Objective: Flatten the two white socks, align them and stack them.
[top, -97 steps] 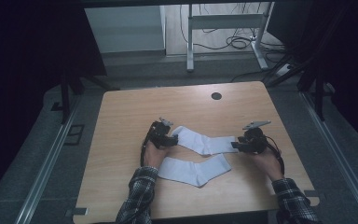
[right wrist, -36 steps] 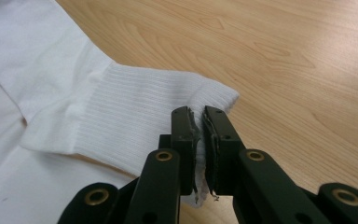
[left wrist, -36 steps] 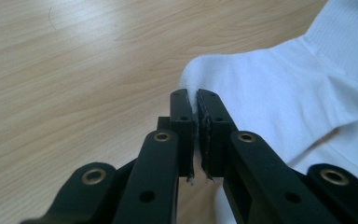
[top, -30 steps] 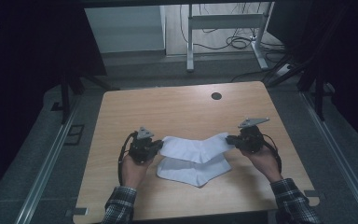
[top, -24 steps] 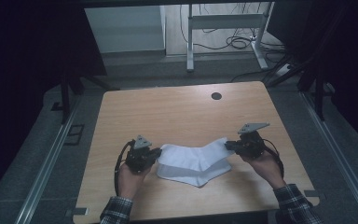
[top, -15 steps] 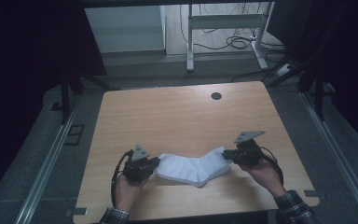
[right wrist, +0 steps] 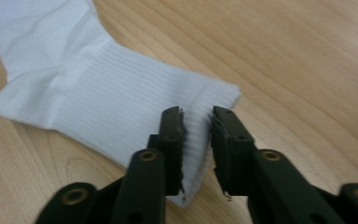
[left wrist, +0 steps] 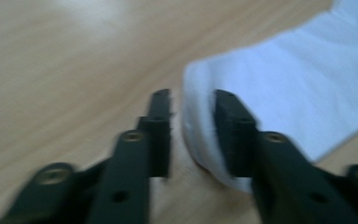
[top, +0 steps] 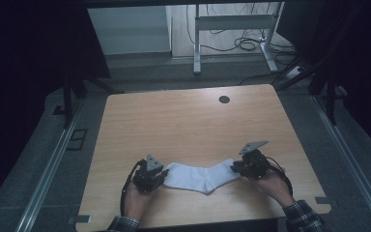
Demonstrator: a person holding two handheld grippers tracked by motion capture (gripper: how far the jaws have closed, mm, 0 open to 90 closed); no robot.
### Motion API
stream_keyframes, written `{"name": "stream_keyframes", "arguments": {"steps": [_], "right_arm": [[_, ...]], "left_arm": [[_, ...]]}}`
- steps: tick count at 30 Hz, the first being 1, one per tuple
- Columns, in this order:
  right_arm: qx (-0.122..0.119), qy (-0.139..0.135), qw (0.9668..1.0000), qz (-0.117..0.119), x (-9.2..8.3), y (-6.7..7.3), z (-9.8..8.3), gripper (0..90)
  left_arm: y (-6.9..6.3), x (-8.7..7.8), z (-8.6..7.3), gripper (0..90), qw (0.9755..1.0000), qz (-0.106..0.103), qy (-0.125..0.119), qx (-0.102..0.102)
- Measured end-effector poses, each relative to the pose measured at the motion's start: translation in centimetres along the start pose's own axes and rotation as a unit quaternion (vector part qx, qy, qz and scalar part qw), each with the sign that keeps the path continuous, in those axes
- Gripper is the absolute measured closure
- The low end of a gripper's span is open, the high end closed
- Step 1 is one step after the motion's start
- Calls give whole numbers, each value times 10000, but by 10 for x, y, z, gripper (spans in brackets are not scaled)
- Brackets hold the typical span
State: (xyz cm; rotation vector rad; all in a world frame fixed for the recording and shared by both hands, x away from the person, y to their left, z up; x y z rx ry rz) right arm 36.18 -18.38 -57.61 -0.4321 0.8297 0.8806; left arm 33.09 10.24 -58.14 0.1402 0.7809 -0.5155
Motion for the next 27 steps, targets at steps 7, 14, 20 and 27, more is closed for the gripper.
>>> {"name": "stream_keyframes", "arguments": {"steps": [7, 14, 20, 27], "right_arm": [[38, -148, 9998, -96, -2, -2, 5, 571], [-90, 111, 9998, -127, 16, 2, -3, 529], [58, 46, 10000, -16, 18, 2, -4, 585], [215, 47, 9995, 212, 17, 5, -5, 749]], "left_arm": [[2, 2, -2, 516, 9999, -33, -53, -157], [3, 14, -5, 495, 9998, -58, 96, -182], [3, 20, -9, 551, 9991, -278, 181, -281], [-3, 20, -9, 760, 9969, -648, 246, -383]]}}
Point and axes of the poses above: each handheld gripper's, and its own axes: x roughly forward along the jaws, z roughly out of its top, y roughly to its left, the point moved 9 cm from there along x, roughly forward along the jaws, and after that the axes turned 7 degrees about -x, right-handed, at the moved point
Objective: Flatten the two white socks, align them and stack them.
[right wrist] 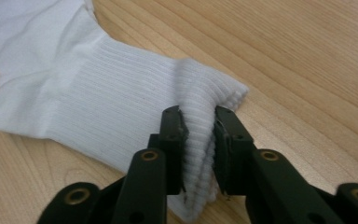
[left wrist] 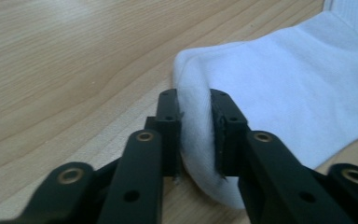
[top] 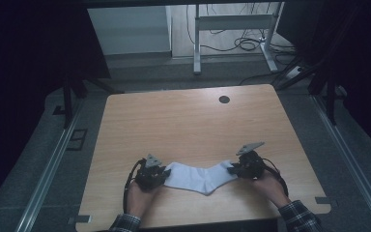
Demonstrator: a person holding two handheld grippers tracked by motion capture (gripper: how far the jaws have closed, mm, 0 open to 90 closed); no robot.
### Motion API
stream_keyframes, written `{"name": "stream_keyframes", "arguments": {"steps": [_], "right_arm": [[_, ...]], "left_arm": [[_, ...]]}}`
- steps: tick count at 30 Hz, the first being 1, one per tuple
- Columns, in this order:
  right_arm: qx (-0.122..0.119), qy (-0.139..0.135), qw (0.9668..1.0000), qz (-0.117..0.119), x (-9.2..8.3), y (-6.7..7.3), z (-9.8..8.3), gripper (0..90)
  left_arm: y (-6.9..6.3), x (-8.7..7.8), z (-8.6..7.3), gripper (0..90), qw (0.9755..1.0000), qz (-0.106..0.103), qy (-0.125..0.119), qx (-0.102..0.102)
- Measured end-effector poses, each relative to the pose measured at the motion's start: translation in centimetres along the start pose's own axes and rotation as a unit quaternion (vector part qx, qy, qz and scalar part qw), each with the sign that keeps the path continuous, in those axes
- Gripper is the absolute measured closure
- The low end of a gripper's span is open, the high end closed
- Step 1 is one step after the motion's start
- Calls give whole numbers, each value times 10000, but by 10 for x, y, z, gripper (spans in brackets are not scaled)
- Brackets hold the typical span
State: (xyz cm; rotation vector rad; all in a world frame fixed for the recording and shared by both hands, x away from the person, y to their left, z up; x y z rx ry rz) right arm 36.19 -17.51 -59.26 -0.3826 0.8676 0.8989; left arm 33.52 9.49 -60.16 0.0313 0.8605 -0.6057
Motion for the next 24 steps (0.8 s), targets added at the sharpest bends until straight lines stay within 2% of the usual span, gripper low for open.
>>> {"name": "stream_keyframes", "arguments": {"steps": [3, 8, 15, 24], "right_arm": [[-61, 41, 9999, -78, -1, 1, 1, 761], [-116, 27, 9999, -111, -2, 2, 3, 764], [-100, -215, 9997, -96, -12, 1, 14, 765], [-147, -424, 9989, -152, -24, -3, 28, 764]], "left_arm": [[0, -1, 1, 812, 10000, 69, 21, 48], [-2, -5, 6, 824, 9998, 120, -76, 104], [-2, -19, 15, 824, 9994, 158, -258, 196], [-1, -26, 30, 824, 9987, 210, -373, 282]]}}
Point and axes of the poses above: each handheld gripper's, and its own axes: x roughly forward along the jaws, z roughly out of its top, y roughly to its left, the point moved 9 cm from there along x, roughly forward along the jaws, and after that the axes turned 7 degrees about -x, right-handed, at the moved point
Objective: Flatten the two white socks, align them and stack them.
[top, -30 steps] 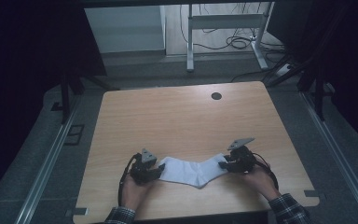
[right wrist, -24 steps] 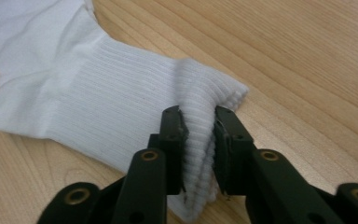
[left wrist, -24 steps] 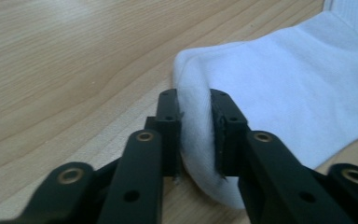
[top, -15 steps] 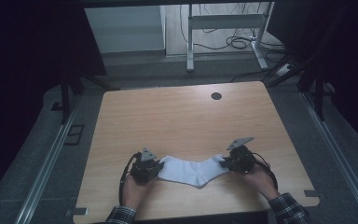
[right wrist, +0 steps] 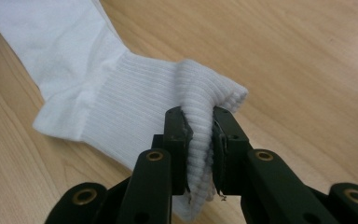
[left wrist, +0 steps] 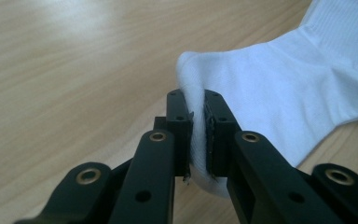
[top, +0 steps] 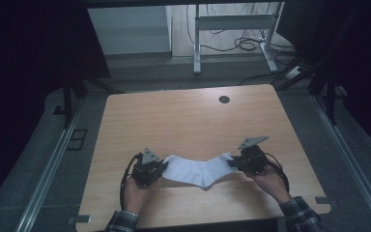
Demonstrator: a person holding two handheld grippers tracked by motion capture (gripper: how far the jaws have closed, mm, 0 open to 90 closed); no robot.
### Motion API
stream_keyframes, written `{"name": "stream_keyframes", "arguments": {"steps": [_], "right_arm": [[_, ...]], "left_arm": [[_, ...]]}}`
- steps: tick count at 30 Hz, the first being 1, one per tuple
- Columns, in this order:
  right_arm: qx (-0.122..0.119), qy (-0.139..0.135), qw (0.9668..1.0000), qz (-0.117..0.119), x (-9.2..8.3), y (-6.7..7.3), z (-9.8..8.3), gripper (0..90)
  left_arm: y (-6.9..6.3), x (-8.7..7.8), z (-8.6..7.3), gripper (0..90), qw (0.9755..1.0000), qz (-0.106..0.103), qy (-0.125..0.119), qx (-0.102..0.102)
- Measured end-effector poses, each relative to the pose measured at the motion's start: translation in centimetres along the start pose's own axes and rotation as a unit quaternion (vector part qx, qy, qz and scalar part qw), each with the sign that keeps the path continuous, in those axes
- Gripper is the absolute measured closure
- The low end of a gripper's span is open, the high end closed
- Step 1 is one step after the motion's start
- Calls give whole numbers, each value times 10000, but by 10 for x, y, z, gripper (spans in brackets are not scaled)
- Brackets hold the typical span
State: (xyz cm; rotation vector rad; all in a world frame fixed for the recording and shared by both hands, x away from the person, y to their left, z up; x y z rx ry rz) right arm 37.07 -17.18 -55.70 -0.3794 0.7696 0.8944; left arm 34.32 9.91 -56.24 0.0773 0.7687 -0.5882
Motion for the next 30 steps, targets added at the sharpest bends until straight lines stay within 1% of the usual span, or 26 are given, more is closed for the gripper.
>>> {"name": "stream_keyframes", "arguments": {"steps": [5, 11, 14, 18, 21, 27, 29, 30], "right_arm": [[17, -154, 9998, -93, -7, -8, 12, 764], [45, -255, 9995, -196, -14, -18, 26, 764], [77, -302, 9992, -244, -15, -25, 32, 764], [100, -357, 9987, -353, -15, -34, 40, 764], [146, -396, 9983, -408, -14, -40, 47, 764], [214, -418, 9976, -504, -8, -52, 60, 764], [238, -417, 9973, -550, -5, -57, 64, 764], [243, -408, 9973, -564, -3, -59, 65, 764]], "left_arm": [[2, -1, 13, 824, 9999, 63, -59, 56], [7, -1, 31, 822, 9999, 84, -135, -10], [10, -2, 41, 821, 9998, 129, -149, 9], [14, -1, 55, 822, 9997, 200, -150, 48], [20, 2, 66, 821, 9995, 281, -131, 70], [30, 12, 79, 821, 9991, 403, -72, 76], [34, 17, 82, 821, 9990, 449, -43, 64], [36, 20, 83, 821, 9989, 459, -45, 23]]}}
Point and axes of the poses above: each handheld gripper's, and its own axes: x roughly forward along the jaws, z roughly out of its top, y roughly to its left, the point moved 9 cm from there along x, roughly forward along the jaws, and after that the axes turned 7 degrees about -x, right-handed, at the moved point
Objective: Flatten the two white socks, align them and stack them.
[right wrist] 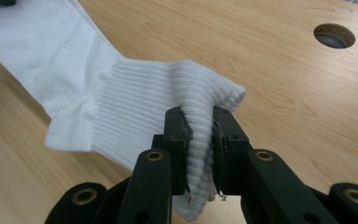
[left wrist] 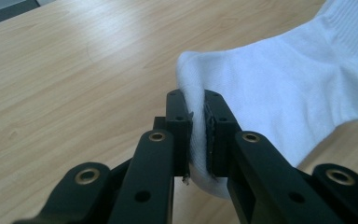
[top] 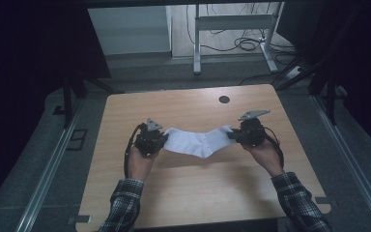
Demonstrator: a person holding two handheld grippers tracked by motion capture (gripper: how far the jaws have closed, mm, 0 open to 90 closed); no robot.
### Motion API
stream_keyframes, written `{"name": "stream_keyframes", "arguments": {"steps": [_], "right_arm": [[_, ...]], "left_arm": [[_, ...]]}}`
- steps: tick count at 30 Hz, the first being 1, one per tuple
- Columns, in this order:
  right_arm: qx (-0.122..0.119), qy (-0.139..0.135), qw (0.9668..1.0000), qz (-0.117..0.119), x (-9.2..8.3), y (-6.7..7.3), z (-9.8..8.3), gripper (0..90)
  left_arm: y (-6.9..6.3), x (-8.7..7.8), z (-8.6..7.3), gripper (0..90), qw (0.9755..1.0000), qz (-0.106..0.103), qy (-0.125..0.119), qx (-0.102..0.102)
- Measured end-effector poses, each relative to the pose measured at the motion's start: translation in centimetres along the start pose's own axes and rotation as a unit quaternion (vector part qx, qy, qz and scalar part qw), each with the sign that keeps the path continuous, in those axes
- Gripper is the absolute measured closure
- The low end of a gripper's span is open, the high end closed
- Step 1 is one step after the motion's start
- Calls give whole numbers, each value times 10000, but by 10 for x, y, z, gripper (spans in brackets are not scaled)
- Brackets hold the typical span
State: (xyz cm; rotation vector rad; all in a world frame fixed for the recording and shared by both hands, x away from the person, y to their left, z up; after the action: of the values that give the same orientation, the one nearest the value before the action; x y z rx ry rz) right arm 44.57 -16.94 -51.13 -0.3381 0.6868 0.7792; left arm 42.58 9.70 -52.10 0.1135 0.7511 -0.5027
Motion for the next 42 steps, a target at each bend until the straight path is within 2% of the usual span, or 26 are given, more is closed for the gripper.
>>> {"name": "stream_keyframes", "arguments": {"steps": [6, 9, 13, 22, 24, 27, 30, 33, 37, 42], "right_arm": [[21, 99, 9999, -115, 17, -10, 0, 764], [-5, 155, 9998, -146, 28, -13, -4, 763], [83, 266, 9995, -143, 42, -17, -14, 762], [148, 473, 9987, -147, 65, -23, -35, 731], [142, 535, 9983, -175, 68, -24, -39, 702], [86, 631, 9977, -249, 71, -26, -43, 645], [98, 616, 9976, -291, 70, -28, -42, 570], [142, 538, 9982, -246, 66, -29, -40, 492], [185, 413, 9987, -234, 63, -31, -37, 452], [203, 390, 9988, -197, 59, -29, -35, 419]], "left_arm": [[8, 26, -4, 820, 9997, 128, 200, -12], [10, 38, -9, 820, 9994, 160, 299, -52], [13, 53, -18, 819, 9986, 251, 461, -44], [19, 73, -34, 807, 9969, 331, 694, -150], [20, 75, -35, 769, 9971, 352, 641, -205], [22, 74, -33, 633, 9970, 424, 600, -239], [24, 70, -30, 569, 9974, 404, 455, -388], [26, 67, -28, 508, 9978, 373, 362, -410], [23, 65, -28, 446, 9980, 271, 354, -450], [18, 64, -28, 370, 9983, 215, 341, -418]]}}
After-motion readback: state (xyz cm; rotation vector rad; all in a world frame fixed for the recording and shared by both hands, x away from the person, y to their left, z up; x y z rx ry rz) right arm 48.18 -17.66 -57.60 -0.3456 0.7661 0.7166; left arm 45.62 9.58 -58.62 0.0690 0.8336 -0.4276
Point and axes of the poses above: each handheld gripper's, and its own axes: x roughly forward along the jaws, z roughly out of its top, y roughly to its left, the point moved 9 cm from there along x, roughly forward along the jaws, and after that the axes turned 7 degrees about -x, right-handed, at the moved point
